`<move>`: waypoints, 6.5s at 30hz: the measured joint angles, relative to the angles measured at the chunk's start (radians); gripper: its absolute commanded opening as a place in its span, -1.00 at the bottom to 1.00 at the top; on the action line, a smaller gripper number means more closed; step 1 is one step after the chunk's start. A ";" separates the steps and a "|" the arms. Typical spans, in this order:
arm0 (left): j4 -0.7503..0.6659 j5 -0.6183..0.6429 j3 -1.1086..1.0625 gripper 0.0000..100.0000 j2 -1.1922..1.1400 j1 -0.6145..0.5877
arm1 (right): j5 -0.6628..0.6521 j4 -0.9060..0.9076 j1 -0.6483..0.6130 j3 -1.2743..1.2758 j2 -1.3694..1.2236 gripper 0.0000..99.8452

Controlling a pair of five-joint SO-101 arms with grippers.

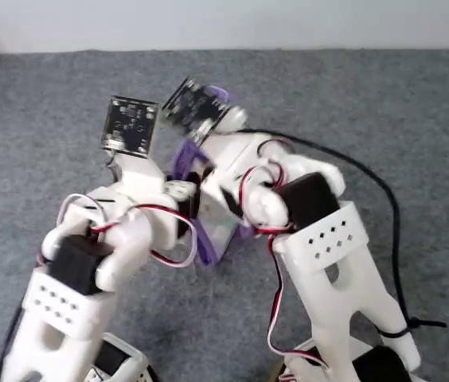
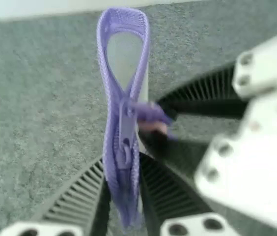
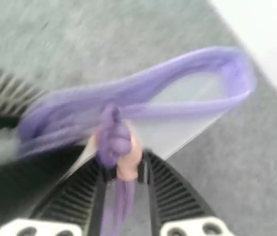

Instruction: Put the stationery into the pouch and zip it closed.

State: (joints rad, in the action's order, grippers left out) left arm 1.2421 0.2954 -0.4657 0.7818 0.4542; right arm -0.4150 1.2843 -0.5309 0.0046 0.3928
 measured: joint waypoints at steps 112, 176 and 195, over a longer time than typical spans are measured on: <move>0.023 -0.011 0.002 -0.98 0.002 0.006 | 0.012 -0.239 0.144 0.095 0.075 -0.99; 0.129 -0.031 0.000 -0.98 0.081 0.002 | 0.006 0.186 -0.086 0.012 0.054 -0.55; 0.130 -0.031 -0.002 -0.98 0.081 0.000 | -0.074 -0.037 -0.057 0.199 0.064 -0.77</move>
State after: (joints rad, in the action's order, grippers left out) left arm 1.3725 0.2647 -0.4672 0.8631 0.4542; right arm -0.4887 1.2474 -0.5877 0.2041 0.4572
